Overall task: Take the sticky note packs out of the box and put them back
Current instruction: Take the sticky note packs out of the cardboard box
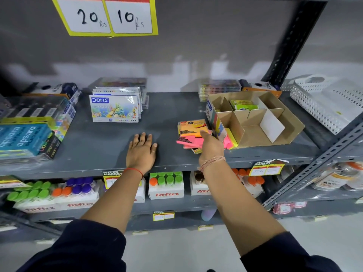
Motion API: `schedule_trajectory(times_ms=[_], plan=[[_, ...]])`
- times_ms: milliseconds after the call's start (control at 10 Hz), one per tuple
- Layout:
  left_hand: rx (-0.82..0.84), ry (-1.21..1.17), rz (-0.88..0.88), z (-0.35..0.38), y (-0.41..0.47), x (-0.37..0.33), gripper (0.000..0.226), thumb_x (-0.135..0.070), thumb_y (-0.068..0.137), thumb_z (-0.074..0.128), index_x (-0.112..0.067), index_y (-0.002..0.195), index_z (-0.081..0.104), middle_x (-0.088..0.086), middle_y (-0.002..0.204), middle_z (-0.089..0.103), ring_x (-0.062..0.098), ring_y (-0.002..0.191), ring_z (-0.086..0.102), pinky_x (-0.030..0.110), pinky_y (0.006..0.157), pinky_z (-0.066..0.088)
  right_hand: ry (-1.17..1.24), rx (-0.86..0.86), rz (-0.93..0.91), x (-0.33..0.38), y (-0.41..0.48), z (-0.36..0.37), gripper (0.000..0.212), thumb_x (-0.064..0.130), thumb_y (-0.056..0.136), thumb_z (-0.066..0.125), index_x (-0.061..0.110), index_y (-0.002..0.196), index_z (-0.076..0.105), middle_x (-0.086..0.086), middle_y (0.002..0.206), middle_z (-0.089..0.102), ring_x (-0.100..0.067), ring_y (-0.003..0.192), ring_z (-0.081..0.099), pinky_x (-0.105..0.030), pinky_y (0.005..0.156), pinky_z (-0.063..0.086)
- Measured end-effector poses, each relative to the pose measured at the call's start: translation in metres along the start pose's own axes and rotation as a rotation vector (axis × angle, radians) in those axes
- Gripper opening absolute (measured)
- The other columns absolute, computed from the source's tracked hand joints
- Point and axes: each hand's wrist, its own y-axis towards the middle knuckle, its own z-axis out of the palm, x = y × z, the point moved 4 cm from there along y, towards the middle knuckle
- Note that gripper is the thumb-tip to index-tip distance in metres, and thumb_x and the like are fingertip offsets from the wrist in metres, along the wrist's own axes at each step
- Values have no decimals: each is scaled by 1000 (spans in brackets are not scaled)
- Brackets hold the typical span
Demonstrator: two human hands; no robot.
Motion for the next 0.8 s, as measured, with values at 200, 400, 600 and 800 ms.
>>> schedule_trajectory(times_ms=[200,400,600,800], plan=[[18,11,-9,0,1,0,50,-31,99,24,-13,146,21,9,157,16,28,146,9,40,121,9,-167,-71,4,-2,3,-14,35,16,78,65,5,111,57,-10,116,54,-24,100,47,-30,74,37],[18,23,-9,1,0,0,50,-31,99,22,-13,146,19,9,158,15,28,146,8,40,120,9,-231,-119,-125,-6,-6,-27,60,8,73,74,4,126,47,-17,131,50,-32,116,52,-35,92,47],[16,21,-10,0,0,-1,50,-31,99,23,-12,146,21,9,157,17,29,145,9,41,120,10,-130,-171,-246,-4,-14,-30,72,13,63,84,5,120,41,-19,128,48,-35,114,52,-43,98,47],[26,18,-12,-1,-1,-2,50,-31,99,23,-13,146,19,9,157,15,28,145,8,40,120,9,-98,-271,-357,-5,-19,-33,56,30,73,76,5,112,44,-17,120,46,-30,109,49,-32,86,44]])
